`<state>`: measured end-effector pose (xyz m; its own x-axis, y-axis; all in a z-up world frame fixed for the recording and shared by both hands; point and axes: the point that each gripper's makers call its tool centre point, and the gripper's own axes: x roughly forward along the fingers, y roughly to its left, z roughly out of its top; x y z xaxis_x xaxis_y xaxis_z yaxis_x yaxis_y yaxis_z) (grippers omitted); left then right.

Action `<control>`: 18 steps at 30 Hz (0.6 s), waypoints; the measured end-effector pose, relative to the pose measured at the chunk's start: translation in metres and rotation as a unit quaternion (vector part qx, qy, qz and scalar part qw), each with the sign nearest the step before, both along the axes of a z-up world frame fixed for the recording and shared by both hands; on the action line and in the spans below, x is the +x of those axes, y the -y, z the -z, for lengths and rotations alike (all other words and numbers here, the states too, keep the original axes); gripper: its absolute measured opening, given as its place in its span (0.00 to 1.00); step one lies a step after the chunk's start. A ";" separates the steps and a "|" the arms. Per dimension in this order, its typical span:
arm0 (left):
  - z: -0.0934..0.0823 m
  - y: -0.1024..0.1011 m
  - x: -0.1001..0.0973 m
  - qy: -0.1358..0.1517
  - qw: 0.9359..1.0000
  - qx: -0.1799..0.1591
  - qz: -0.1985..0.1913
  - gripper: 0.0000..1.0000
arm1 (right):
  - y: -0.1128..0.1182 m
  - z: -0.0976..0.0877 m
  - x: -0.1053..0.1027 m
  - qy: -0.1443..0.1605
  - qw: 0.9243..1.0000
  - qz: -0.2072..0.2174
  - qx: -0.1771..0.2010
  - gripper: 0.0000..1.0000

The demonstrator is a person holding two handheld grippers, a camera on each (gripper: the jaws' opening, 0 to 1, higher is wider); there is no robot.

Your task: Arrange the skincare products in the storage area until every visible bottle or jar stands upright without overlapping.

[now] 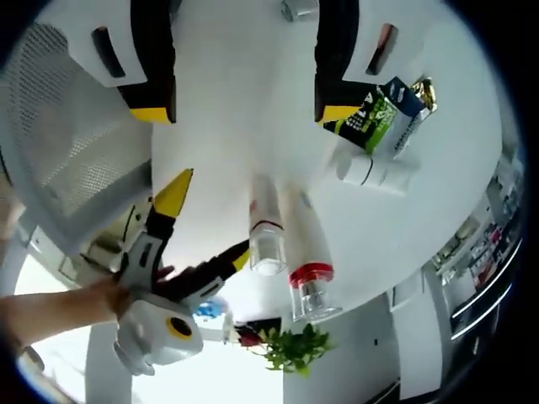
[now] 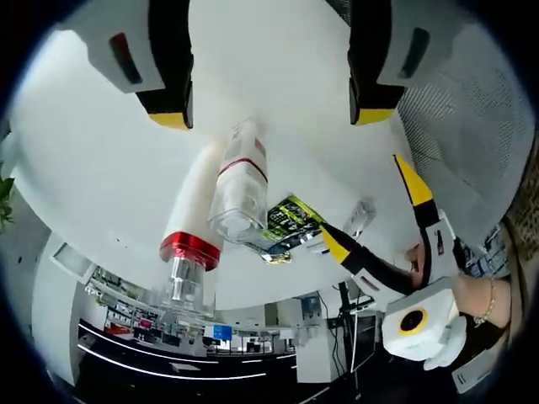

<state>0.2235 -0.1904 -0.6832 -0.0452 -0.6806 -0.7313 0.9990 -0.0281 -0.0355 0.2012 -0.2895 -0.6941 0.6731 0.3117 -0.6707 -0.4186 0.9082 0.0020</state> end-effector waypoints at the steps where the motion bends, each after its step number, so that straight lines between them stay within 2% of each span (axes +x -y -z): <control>1: -0.001 -0.002 0.000 0.000 1.000 -0.002 -0.005 0.69 | 0.000 -0.001 -0.001 -0.001 1.000 0.005 0.000 0.83; 4: -0.003 -0.011 0.000 -0.008 1.000 -0.007 -0.025 0.76 | -0.003 -0.005 -0.005 0.000 1.000 0.015 0.003 0.86; 8: -0.010 -0.024 0.000 -0.028 0.997 -0.015 -0.064 0.79 | -0.008 -0.009 -0.009 0.001 1.000 0.021 0.004 0.88; 11: -0.017 -0.031 0.001 -0.044 0.994 -0.030 -0.098 0.85 | -0.010 -0.011 -0.013 0.000 1.000 0.026 0.003 0.90; 18: -0.018 -0.056 0.001 -0.047 0.989 -0.032 -0.134 0.93 | -0.020 -0.017 -0.021 0.005 0.999 0.047 0.020 0.94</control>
<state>0.2247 -0.1340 -0.6655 0.0765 -0.7223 -0.6873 0.9633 0.2313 -0.1358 0.1803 -0.2694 -0.6769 0.7070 0.2736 -0.6522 -0.3321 0.9426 0.0354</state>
